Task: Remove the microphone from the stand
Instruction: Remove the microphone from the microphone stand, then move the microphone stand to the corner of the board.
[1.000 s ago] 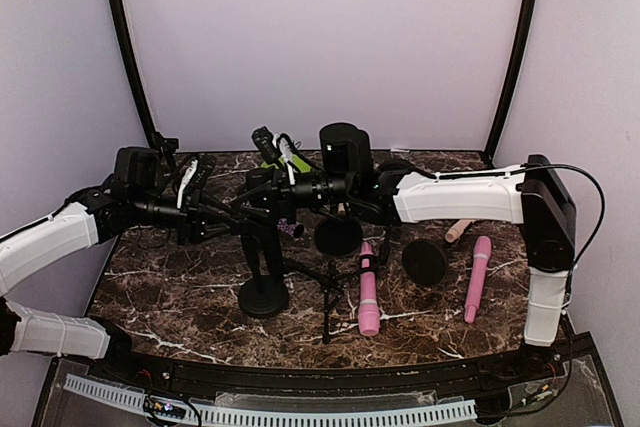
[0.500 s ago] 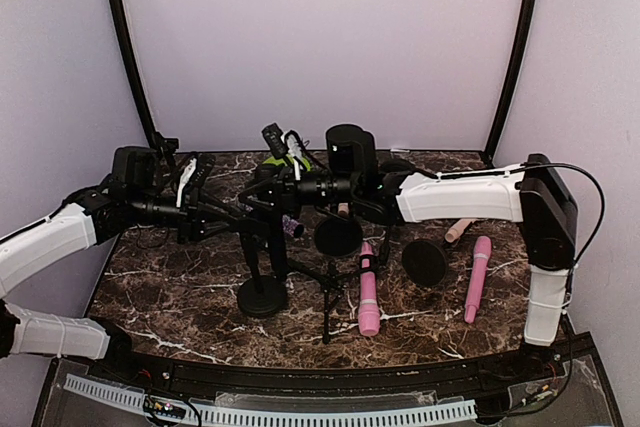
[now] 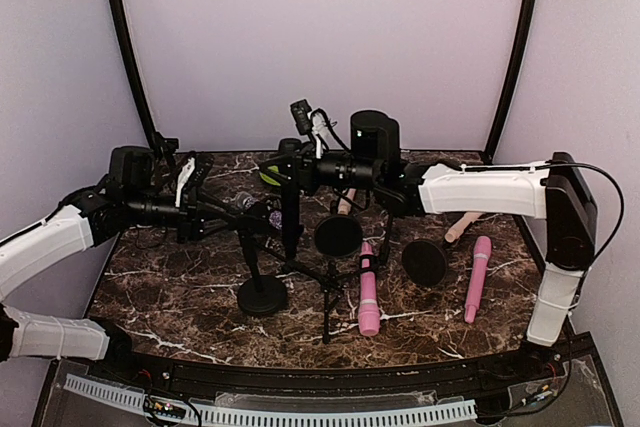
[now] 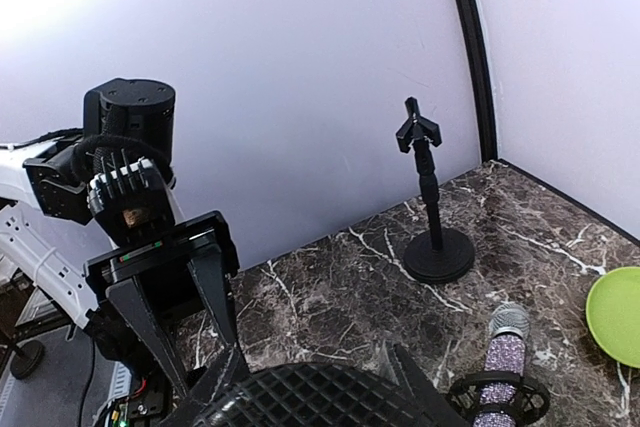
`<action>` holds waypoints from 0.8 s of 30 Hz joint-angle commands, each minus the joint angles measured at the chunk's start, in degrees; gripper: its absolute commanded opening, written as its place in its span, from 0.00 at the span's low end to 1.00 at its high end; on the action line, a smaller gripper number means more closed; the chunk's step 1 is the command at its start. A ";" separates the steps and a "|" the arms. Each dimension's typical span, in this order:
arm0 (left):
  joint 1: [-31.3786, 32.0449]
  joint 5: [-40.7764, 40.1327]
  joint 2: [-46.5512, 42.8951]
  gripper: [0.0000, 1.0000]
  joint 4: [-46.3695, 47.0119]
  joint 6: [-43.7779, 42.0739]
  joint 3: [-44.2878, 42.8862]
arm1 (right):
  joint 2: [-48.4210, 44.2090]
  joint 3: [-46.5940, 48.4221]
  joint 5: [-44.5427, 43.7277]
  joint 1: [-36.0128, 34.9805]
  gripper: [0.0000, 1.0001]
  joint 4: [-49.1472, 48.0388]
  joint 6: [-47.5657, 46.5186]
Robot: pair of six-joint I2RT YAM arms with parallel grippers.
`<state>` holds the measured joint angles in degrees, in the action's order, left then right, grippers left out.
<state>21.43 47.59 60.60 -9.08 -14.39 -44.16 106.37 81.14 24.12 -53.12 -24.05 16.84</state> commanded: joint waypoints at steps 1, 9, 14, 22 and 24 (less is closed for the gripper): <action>-0.16 -7.27 -1.46 0.00 -1.86 -1.23 0.40 | -4.02 -1.62 -3.27 0.68 0.15 -3.11 0.16; -0.25 -25.52 -5.11 0.00 -1.09 -0.66 1.61 | -10.52 -6.72 -6.66 1.69 0.15 -3.87 -1.88; -0.65 -36.83 -6.21 0.00 0.26 -0.44 2.65 | -15.06 -10.83 -9.46 2.92 0.15 -3.10 -3.01; -3.85 -47.71 -5.57 0.00 4.03 0.54 3.99 | -24.04 -18.79 -15.72 5.02 0.15 0.33 -4.10; -5.86 -48.28 -4.67 0.00 4.83 1.42 3.89 | -26.21 -20.78 -16.73 5.82 0.15 1.08 -4.10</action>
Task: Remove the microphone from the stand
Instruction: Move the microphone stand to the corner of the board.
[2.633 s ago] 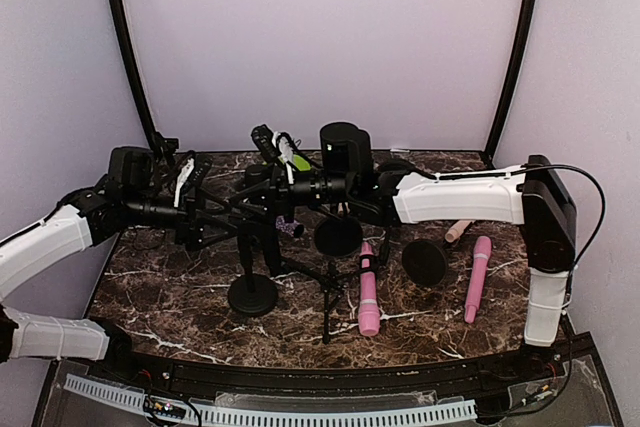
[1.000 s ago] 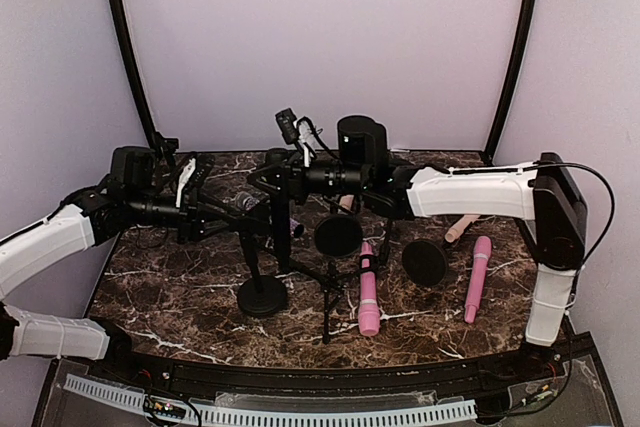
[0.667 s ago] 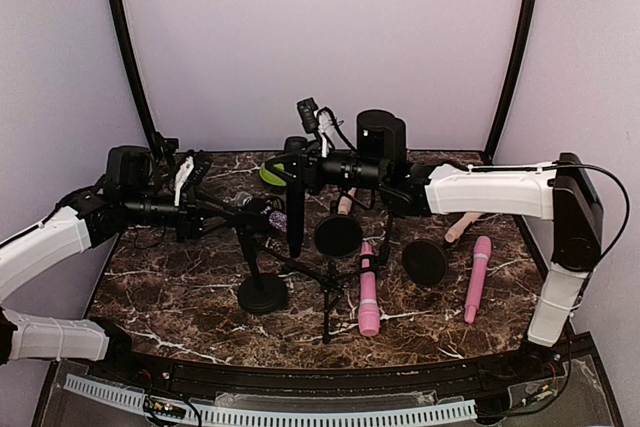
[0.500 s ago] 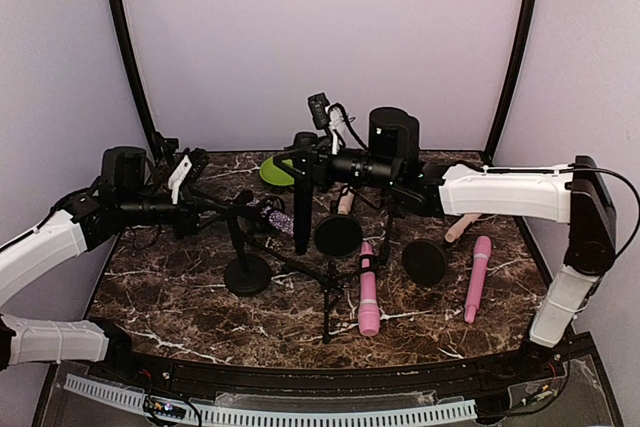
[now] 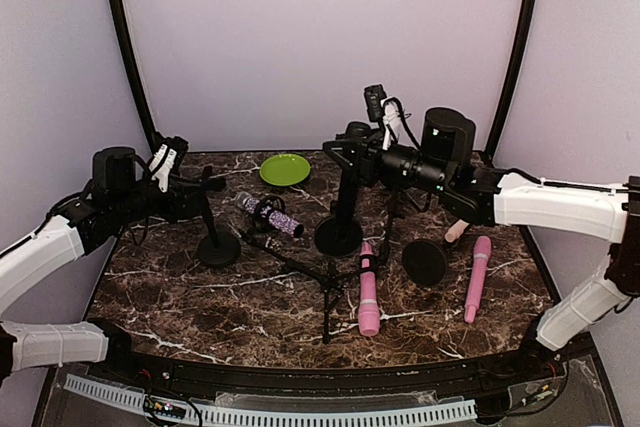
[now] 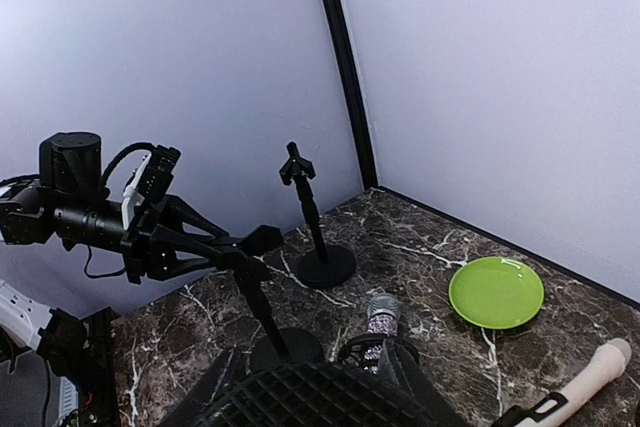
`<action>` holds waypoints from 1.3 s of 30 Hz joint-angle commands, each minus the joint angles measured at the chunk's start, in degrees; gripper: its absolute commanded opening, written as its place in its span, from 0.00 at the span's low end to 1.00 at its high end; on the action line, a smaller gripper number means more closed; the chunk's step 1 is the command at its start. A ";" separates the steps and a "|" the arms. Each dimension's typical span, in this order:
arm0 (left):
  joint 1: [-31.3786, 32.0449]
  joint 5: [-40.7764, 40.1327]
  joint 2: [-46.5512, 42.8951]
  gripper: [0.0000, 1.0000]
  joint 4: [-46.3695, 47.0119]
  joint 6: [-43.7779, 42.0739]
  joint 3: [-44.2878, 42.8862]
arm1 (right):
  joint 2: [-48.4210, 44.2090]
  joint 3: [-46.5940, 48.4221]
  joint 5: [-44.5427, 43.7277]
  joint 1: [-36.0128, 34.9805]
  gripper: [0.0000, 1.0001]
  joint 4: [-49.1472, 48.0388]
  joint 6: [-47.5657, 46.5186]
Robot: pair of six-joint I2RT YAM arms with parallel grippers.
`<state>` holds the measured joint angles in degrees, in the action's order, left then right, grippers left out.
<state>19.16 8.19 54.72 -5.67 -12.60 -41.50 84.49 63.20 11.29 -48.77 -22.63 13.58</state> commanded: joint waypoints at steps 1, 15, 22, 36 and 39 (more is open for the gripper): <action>-4.85 -8.75 1.78 0.00 1.97 0.20 1.06 | -5.42 -3.77 -4.24 1.89 0.15 -0.11 -0.79; -16.53 -8.35 6.85 0.00 5.49 1.87 -0.51 | -16.07 -13.17 -8.63 7.49 0.15 4.18 0.71; -18.33 -8.35 7.58 0.00 5.50 1.25 -1.02 | -19.42 -15.30 -9.71 10.40 0.15 6.96 1.33; -18.54 -11.54 11.28 0.00 6.86 -1.48 -3.16 | -21.70 -16.08 -12.94 13.19 0.16 11.12 2.34; -18.59 -13.04 11.89 0.00 6.88 -1.55 -3.27 | -22.32 -15.85 -14.07 13.81 0.16 13.25 1.97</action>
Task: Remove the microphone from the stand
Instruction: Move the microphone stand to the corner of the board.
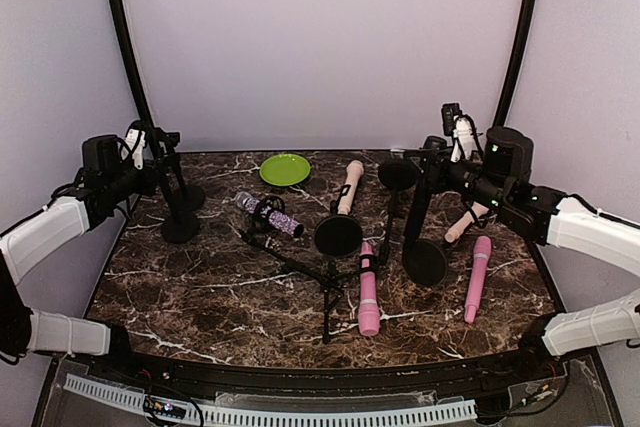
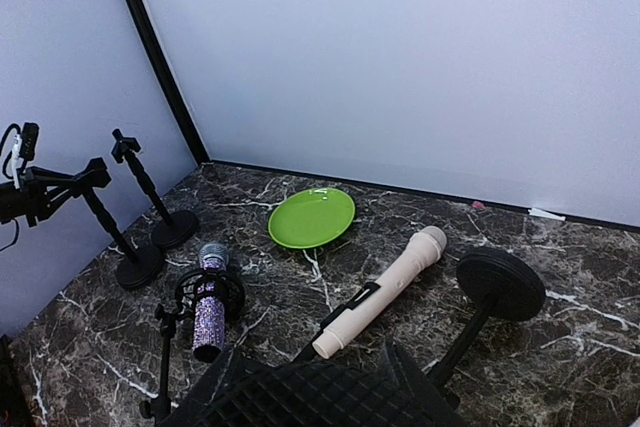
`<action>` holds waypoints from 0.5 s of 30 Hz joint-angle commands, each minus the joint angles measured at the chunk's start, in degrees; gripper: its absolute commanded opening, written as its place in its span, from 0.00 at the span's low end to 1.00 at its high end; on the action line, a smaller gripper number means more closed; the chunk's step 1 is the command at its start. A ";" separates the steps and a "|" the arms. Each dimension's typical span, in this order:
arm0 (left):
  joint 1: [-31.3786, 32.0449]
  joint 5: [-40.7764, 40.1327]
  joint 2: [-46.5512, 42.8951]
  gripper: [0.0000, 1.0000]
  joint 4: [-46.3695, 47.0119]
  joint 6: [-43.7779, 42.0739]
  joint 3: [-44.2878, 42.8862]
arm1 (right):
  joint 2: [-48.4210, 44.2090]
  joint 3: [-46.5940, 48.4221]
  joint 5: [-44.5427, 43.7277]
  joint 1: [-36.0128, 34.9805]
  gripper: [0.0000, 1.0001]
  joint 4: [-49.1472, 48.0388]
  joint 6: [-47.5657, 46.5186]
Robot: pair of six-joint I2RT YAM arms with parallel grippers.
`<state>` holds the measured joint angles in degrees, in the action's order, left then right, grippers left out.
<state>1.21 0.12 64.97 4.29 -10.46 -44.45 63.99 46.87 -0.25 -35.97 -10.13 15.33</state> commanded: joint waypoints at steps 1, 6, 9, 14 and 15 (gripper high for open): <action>-0.67 -5.77 1.73 0.00 -3.20 -3.73 -0.35 | -1.96 0.56 -2.97 1.23 0.16 1.49 0.10; -0.69 -4.99 1.71 0.00 -3.08 -3.27 -0.25 | -3.36 1.40 -6.70 2.30 0.16 6.92 0.38; -0.69 -3.65 1.85 0.10 -3.90 -2.68 -1.17 | -5.25 1.70 -10.13 2.71 0.16 12.27 1.20; -0.63 3.41 -0.72 0.52 -5.41 -1.96 -1.83 | -8.20 4.45 -16.44 4.05 0.16 25.18 3.10; -0.66 3.97 -1.60 0.57 -5.43 -1.76 -1.73 | -8.33 5.21 -17.84 4.54 0.16 28.24 3.87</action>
<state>1.02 0.71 65.65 3.25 -10.55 -45.47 57.78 47.94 -10.98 -32.88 7.68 16.58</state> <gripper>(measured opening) 0.487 0.431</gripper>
